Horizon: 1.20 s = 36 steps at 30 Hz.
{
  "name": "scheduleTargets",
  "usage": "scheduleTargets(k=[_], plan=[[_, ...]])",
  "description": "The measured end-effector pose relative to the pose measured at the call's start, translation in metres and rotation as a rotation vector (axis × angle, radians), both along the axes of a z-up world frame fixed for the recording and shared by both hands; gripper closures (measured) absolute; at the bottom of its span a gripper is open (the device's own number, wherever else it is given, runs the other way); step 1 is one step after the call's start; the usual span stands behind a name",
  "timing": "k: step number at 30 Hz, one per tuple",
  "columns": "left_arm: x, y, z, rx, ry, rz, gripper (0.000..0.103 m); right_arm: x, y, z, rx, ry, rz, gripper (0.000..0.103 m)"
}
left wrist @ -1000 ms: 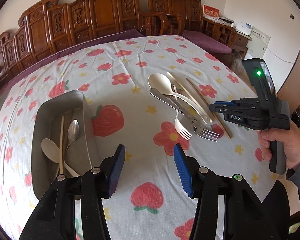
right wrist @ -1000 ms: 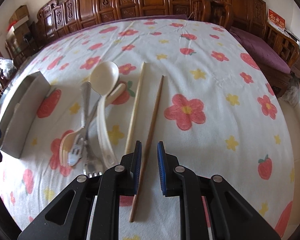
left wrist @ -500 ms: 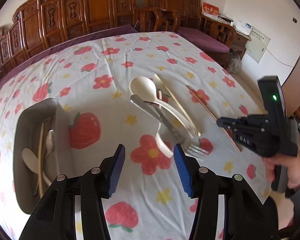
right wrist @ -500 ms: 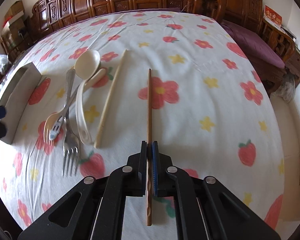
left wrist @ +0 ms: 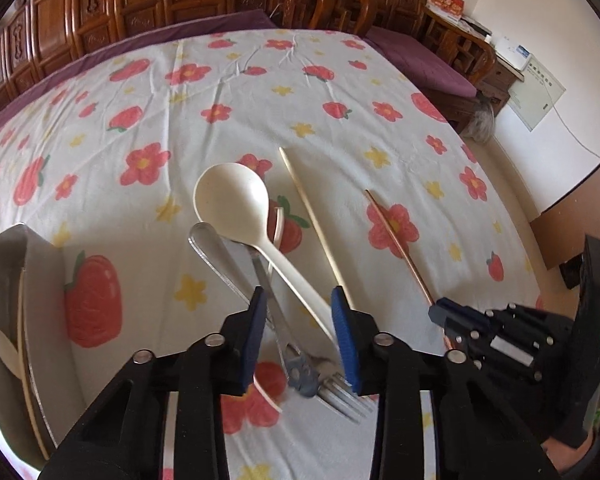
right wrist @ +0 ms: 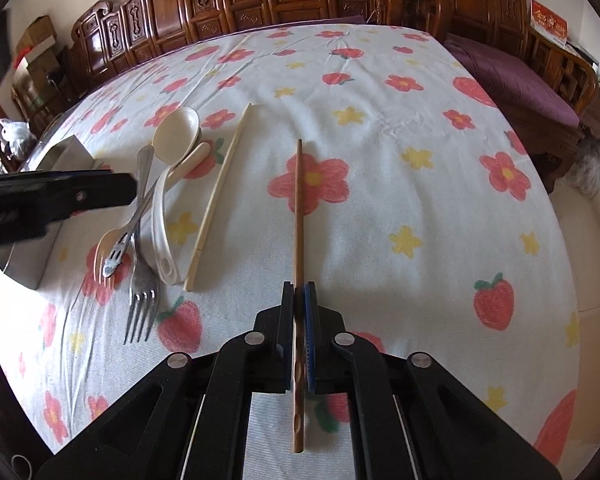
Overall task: Organize utensils
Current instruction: 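Grasp a white plastic spoon with the left tool while the right tool holds the chopstick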
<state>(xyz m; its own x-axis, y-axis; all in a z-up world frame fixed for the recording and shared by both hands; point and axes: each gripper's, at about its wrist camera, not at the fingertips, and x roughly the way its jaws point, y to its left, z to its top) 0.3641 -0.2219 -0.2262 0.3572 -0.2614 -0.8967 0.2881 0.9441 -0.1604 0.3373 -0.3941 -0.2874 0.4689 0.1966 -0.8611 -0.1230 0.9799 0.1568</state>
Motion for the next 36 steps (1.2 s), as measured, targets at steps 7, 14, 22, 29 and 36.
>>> scheduleTargets(k=[7, 14, 22, 29, 36], plan=[[0.022, -0.011, -0.016, 0.008, 0.105, 0.048, 0.086, 0.001, -0.004, -0.001, 0.033, 0.006, -0.006, 0.097], [0.029, -0.019, -0.019, 0.066, 0.113, 0.058, 0.083, 0.000, -0.004, -0.001, 0.039, 0.006, -0.010, 0.097], [0.033, -0.027, -0.033, 0.102, 0.125, 0.051, 0.079, 0.000, -0.005, -0.001, 0.048, 0.006, -0.013, 0.097], [0.023, -0.025, -0.023, 0.092, 0.070, 0.030, 0.100, -0.001, -0.003, 0.002, 0.032, -0.006, -0.010, 0.097], [0.008, -0.019, 0.003, 0.087, 0.011, 0.002, 0.100, -0.002, -0.002, 0.021, 0.068, -0.049, -0.010, 0.097]])
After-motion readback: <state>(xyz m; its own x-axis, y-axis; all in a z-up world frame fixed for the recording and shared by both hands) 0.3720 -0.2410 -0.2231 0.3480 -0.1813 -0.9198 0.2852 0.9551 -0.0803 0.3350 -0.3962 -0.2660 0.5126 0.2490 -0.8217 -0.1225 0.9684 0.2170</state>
